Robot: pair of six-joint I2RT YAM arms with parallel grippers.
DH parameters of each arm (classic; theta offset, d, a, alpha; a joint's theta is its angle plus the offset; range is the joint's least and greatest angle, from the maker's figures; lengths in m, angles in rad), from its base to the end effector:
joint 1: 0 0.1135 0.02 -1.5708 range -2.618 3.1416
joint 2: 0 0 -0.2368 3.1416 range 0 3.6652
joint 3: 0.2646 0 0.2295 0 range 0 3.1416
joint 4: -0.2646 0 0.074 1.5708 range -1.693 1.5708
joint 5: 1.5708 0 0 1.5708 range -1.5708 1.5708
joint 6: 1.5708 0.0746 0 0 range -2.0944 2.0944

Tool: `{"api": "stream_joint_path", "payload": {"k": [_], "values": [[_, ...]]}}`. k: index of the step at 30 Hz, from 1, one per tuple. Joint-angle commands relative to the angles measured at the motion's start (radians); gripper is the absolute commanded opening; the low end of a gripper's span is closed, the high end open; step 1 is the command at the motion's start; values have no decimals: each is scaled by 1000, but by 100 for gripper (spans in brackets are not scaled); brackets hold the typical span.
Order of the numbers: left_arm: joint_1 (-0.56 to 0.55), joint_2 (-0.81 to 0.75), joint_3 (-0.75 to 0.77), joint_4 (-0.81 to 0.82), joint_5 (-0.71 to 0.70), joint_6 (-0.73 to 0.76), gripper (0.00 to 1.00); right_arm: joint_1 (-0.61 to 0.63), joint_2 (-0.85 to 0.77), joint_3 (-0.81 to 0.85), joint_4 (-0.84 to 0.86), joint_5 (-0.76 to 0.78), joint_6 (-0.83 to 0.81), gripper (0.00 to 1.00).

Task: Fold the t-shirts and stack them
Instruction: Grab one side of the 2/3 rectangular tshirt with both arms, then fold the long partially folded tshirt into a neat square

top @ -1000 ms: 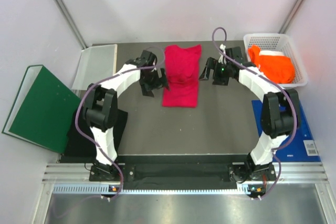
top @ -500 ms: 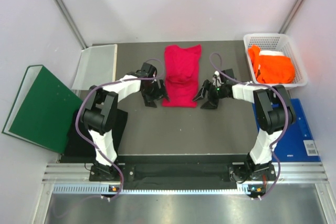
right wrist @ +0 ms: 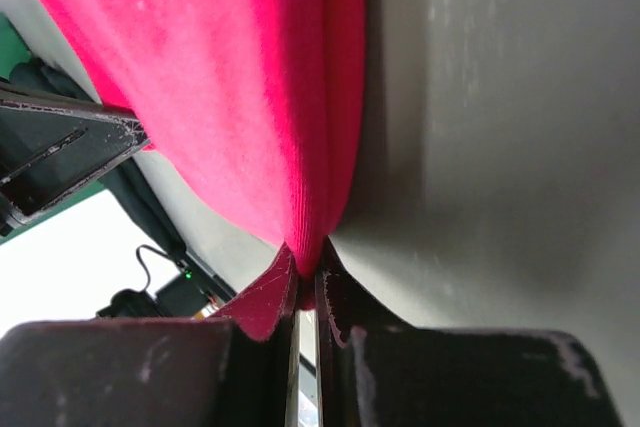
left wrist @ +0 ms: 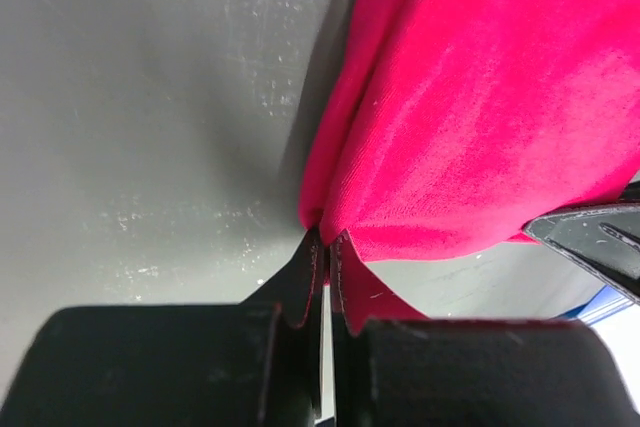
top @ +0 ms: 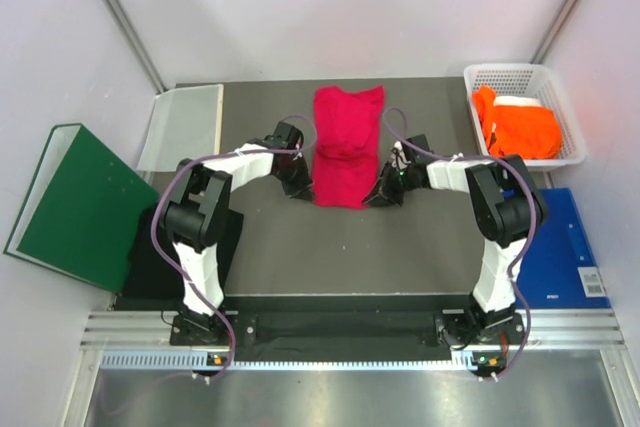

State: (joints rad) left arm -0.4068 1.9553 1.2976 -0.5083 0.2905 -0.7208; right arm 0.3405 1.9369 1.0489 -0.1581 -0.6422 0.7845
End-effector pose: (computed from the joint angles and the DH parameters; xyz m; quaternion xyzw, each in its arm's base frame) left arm 0.3388 -0.1692 0.1114 -0.1228 0.9619 -0.2261 0.0923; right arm 0.3226 0.1617 0.0849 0.1219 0.9120 0.3891 0.0456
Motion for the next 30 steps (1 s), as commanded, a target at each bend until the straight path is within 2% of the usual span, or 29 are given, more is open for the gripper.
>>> {"api": "stream_joint_path", "payload": {"k": [1,9,15,20,25,30], "values": [[-13,-114,-43,-19,1,-14,0,14,-116,-26,-80,44,-42,0],[-85,-350,-165,-96,-24,-52,0,31,-263,-82,-168,9,-90,0],[-99,-463,-100,-185,-57,-58,0,31,-415,-20,-329,9,-146,0],[-99,-434,61,-249,-100,-23,0,31,-398,176,-452,32,-212,0],[-90,-343,187,-248,-108,10,0,12,-262,409,-514,59,-287,0],[-52,-220,310,-194,-90,18,0,-21,-117,549,-508,61,-324,0]]}}
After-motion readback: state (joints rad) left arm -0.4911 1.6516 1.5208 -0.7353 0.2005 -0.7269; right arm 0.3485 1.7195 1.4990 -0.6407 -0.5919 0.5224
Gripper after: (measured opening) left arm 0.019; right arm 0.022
